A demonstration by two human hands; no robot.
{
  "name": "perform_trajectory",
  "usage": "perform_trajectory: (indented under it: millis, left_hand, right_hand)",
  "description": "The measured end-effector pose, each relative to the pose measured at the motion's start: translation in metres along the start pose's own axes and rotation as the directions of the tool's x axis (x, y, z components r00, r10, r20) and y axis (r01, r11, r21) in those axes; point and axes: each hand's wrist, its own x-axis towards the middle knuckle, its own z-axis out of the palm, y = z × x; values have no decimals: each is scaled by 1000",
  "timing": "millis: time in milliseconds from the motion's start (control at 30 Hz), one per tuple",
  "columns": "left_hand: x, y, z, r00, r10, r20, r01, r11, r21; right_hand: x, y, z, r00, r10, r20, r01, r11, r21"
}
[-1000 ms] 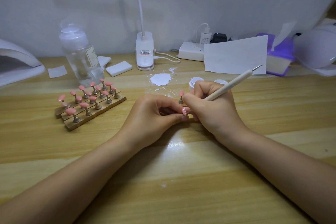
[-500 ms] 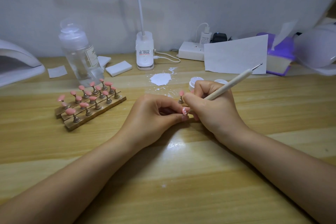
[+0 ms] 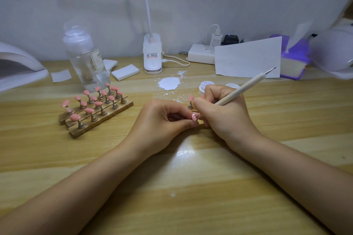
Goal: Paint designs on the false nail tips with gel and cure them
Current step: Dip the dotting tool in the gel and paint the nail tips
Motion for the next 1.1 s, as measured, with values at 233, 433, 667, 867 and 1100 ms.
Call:
perform_trajectory:
  millis: [233, 433, 667, 867, 1100]
  left_hand:
    - [0, -1, 0, 1000, -6, -3, 6, 1000, 7]
    - [0, 0, 0, 1000, -10, -4, 10, 1000, 0]
    - [0, 0, 0, 1000, -10, 0, 10, 1000, 4]
    - [0, 0, 0, 1000, -11, -3, 11, 1000, -1]
    - [0, -1, 0, 999, -32, -19, 32, 999, 0]
  right_hand:
    - [0, 0, 0, 1000, -8, 17, 8, 1000, 4]
    - [-1, 0, 0, 999, -7, 31, 6, 1000, 19]
    - [-1, 0, 0, 999, -13, 38, 12, 999, 33]
    - [1, 2, 0, 1000, -14, 7, 14, 1000, 7]
    - [0, -5, 0, 996, -1, -89, 10, 995, 99]
